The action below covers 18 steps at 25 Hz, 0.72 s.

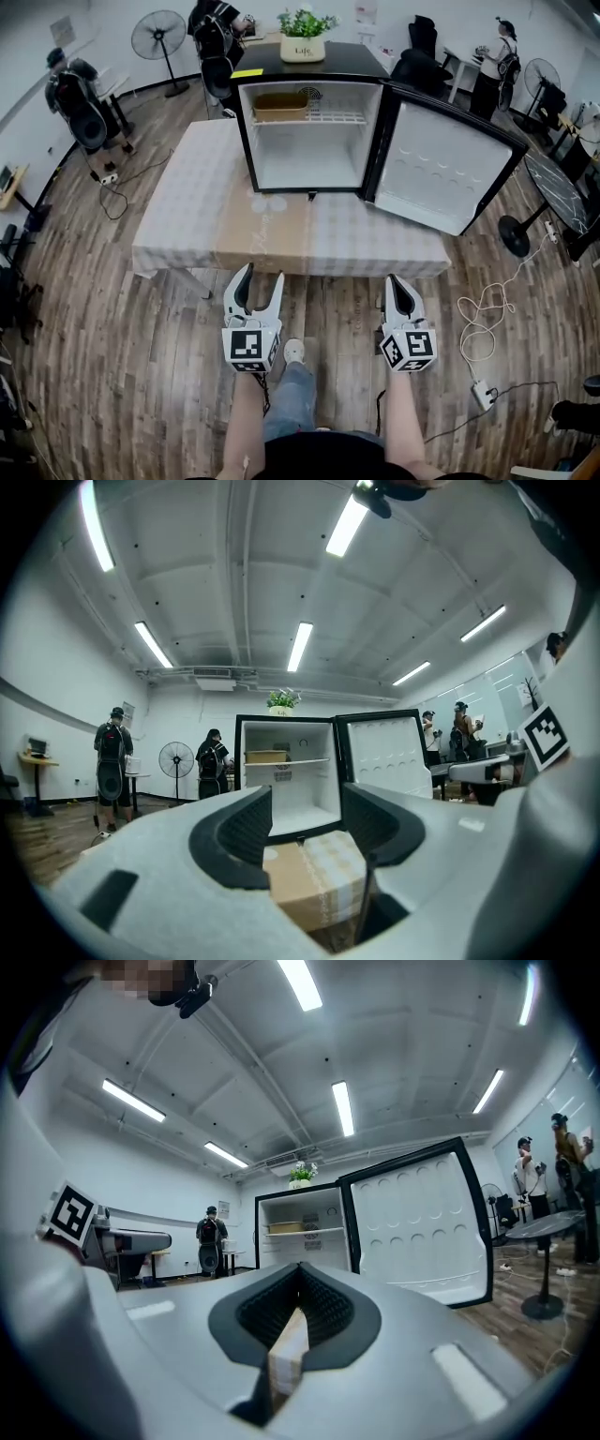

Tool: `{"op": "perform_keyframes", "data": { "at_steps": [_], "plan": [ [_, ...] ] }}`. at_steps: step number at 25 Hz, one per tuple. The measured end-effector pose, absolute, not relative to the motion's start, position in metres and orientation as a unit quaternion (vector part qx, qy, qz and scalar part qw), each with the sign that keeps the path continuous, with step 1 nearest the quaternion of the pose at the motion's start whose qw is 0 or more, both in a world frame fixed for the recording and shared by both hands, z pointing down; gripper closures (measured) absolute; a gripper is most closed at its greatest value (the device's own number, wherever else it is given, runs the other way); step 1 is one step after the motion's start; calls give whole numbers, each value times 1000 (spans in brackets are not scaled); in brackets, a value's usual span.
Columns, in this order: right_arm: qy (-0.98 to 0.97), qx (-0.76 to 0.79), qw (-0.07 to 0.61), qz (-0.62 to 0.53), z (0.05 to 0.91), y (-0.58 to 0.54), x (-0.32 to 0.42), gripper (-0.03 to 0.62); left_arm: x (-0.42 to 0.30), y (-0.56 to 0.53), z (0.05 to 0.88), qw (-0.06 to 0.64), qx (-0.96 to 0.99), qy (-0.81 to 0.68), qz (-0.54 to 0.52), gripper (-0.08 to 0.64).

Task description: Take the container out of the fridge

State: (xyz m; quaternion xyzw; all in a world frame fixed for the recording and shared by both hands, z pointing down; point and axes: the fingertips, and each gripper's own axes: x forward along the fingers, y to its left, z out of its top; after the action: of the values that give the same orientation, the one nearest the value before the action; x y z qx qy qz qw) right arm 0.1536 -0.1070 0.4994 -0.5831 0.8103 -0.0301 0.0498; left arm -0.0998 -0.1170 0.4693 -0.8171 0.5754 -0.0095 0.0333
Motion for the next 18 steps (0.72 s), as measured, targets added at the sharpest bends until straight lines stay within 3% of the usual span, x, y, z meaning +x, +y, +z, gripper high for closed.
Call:
{"op": "perform_keyframes", "data": {
  "at_steps": [18],
  "plan": [
    [815, -575, 63, -27, 468, -350, 73, 588, -115, -374, 432, 69, -861, 503, -35, 327]
  ]
}}
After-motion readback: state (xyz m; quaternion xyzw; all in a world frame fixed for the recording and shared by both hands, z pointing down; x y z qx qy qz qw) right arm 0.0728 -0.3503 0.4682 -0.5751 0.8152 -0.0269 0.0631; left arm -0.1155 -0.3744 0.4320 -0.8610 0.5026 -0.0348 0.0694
